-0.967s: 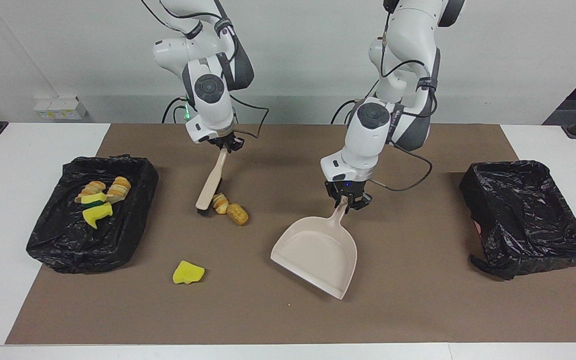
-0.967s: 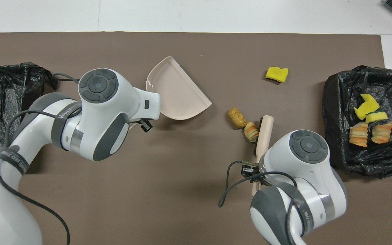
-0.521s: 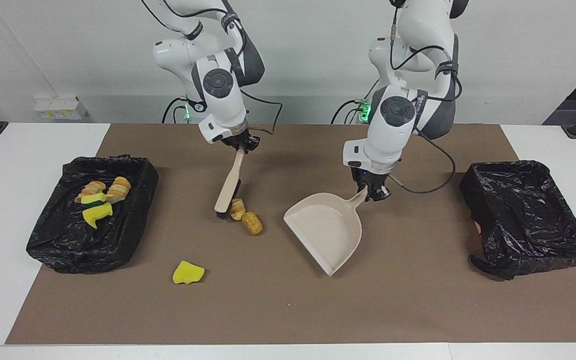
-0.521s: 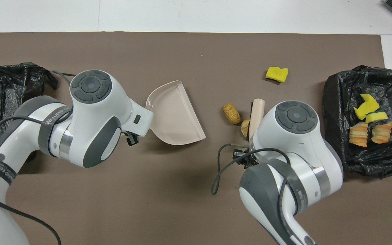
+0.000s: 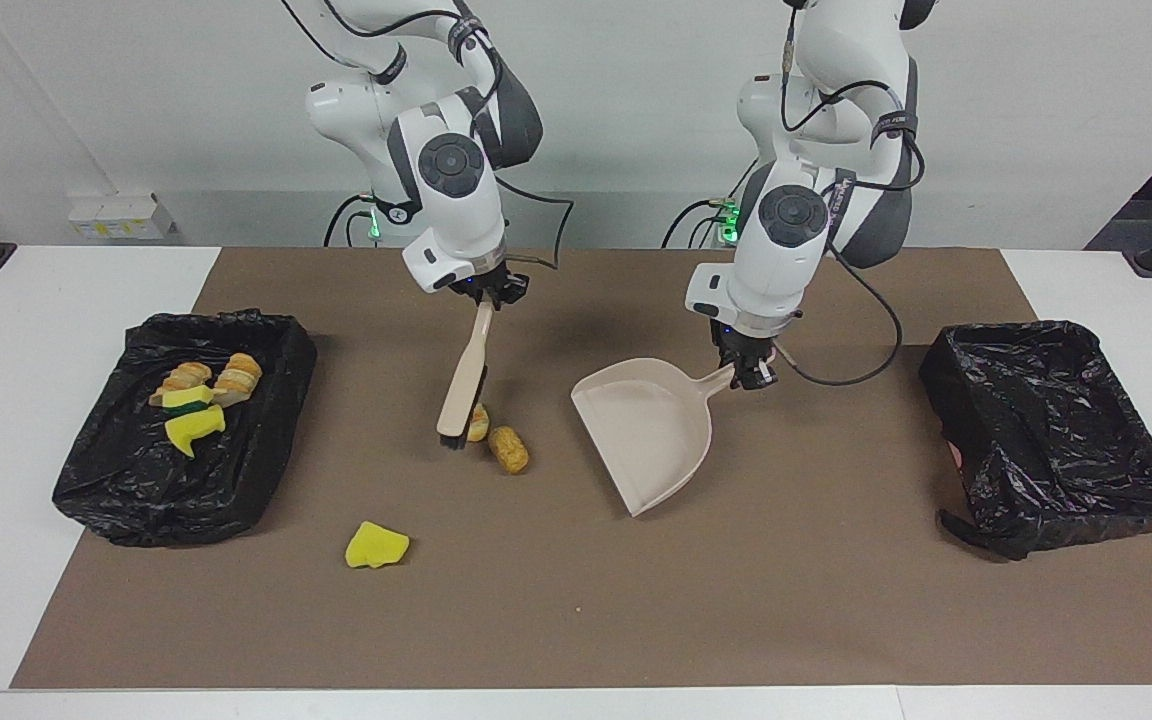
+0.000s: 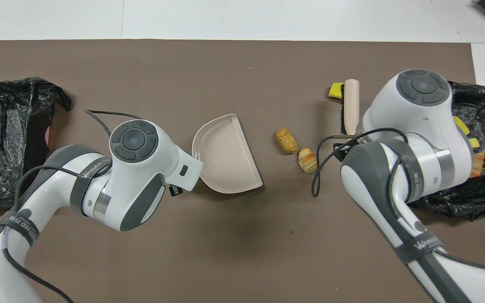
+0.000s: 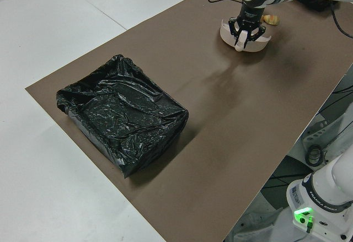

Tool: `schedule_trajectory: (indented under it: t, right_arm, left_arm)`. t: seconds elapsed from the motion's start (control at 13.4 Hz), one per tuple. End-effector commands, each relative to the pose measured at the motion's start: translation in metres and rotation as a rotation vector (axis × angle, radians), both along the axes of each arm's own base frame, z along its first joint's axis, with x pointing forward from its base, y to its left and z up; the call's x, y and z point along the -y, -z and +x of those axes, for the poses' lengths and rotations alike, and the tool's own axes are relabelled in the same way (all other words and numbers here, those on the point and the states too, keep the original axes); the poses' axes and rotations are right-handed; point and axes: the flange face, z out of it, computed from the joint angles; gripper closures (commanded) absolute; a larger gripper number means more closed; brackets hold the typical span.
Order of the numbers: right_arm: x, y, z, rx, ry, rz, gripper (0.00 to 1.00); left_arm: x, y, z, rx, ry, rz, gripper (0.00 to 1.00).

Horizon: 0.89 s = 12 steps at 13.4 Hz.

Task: Sweep and dump trash in bin
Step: 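Sweep the bread and sponge scraps toward the dustpan with the right gripper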

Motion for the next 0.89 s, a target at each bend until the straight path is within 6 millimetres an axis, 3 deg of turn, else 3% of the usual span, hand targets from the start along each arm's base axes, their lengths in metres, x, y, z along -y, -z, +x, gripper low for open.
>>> schedule_trajectory:
  t: [0.0, 0.15, 0.22, 0.37, 0.45, 0.67, 0.82]
  right_arm:
    - [0.039, 0.003, 0.021, -0.016, -0.107, 0.003, 1.0]
    - [0.065, 0.013, 0.031, -0.021, -0.152, -0.01, 1.0]
    - [0.067, 0.019, 0.035, -0.014, -0.175, -0.019, 1.0]
    - [0.093, 0.029, 0.045, 0.016, -0.212, -0.042, 1.0]
    - [0.097, 0.04, 0.047, 0.001, -0.225, -0.047, 1.0]
    - [0.098, 0.057, 0.058, 0.042, -0.256, -0.062, 1.0]
    - [0.082, 0.062, 0.056, 0.028, -0.295, -0.061, 1.0]
  left_arm:
    - [-0.004, -0.005, -0.014, 0.03, -0.011, 0.005, 1.0]
    - [-0.003, -0.004, -0.016, 0.028, -0.033, 0.006, 1.0]
    - [-0.003, -0.003, -0.018, 0.026, -0.046, 0.005, 1.0]
    - [-0.001, -0.003, -0.021, 0.024, -0.061, 0.004, 1.0]
    - [-0.005, -0.003, -0.018, 0.022, -0.072, 0.002, 1.0]
    - [-0.008, -0.003, -0.017, 0.017, -0.101, -0.004, 1.0]
    - [-0.007, -0.003, -0.017, 0.014, -0.109, -0.008, 1.0]
